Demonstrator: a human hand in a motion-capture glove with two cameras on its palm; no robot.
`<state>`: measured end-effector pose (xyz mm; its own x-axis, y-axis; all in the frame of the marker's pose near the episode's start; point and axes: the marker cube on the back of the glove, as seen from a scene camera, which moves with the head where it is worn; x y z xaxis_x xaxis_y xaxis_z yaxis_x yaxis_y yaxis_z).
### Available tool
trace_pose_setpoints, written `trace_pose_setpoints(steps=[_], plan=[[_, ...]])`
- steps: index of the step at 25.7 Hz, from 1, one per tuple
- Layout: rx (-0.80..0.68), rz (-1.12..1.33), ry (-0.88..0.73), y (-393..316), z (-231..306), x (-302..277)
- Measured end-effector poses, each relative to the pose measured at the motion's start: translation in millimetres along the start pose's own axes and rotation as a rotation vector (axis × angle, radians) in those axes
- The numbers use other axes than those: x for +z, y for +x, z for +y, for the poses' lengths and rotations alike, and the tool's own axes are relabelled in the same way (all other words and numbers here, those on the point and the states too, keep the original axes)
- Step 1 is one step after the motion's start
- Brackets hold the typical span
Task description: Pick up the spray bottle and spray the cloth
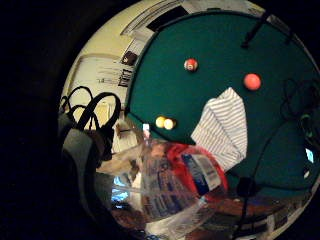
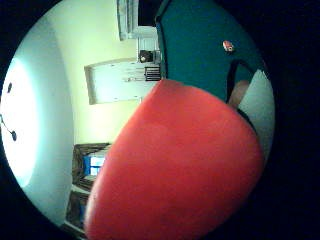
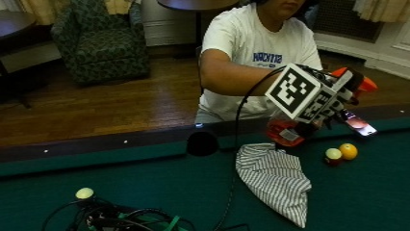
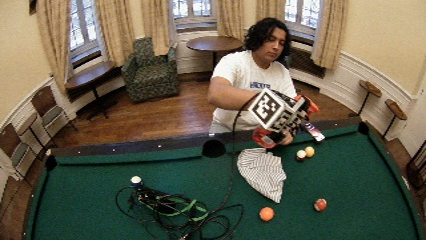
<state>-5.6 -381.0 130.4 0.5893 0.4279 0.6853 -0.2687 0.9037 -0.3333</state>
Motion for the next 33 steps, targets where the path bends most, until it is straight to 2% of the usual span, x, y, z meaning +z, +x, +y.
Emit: trace_pose_setpoints(steps=[5,10,22,33], plan=[[-0.027,-0.027,-0.054,9,-25,46],[-0.090,-0.027,0.004,18,-46,74],[-0.244,-0.191,0.170,33,-56,95],[-0.250,-0.204,0.290,61,-72,116]])
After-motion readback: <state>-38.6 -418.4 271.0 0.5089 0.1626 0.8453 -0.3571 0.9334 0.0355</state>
